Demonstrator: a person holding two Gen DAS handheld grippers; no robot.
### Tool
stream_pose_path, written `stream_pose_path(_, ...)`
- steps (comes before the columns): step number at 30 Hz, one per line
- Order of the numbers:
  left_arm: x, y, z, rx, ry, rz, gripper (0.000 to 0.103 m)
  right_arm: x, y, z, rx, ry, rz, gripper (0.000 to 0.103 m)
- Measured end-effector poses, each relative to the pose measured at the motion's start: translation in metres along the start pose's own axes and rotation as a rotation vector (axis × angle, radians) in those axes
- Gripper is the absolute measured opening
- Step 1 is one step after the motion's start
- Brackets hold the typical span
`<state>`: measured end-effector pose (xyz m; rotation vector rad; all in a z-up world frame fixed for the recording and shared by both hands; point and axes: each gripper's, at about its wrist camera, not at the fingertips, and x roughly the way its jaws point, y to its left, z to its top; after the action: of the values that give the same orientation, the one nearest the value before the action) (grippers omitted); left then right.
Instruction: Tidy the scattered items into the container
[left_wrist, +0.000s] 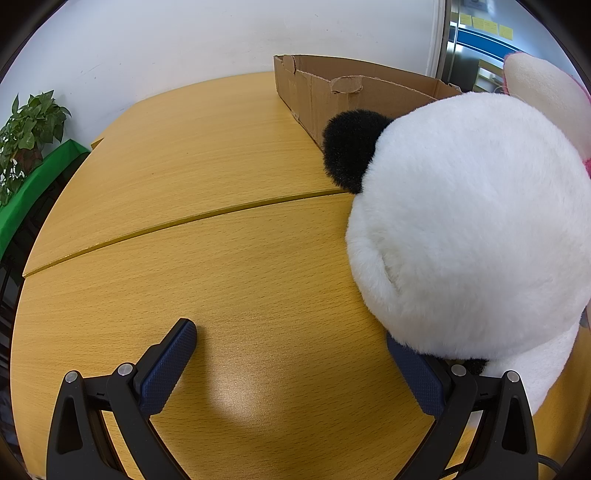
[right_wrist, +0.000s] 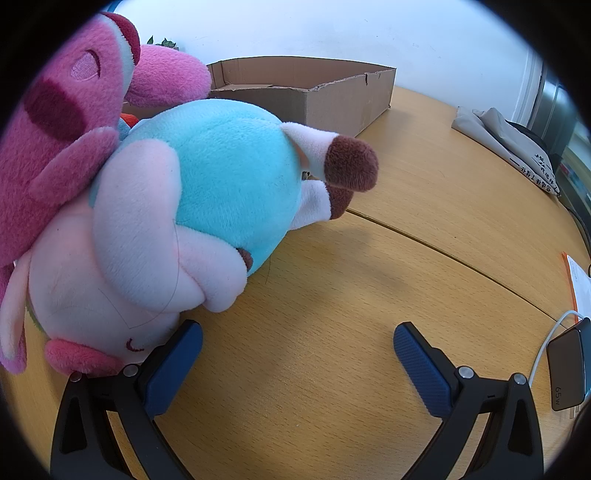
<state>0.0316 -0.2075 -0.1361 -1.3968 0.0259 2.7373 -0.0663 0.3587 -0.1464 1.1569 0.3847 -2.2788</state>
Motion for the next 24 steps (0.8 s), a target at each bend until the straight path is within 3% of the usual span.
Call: stream_pose_path(24, 0.0034, 0.0011, 0.0016, -0.002, 0.002, -0.001, 0.103, 0.0012, 0.0006, 0.0017, 0.002, 0.001, -0.002, 0.103)
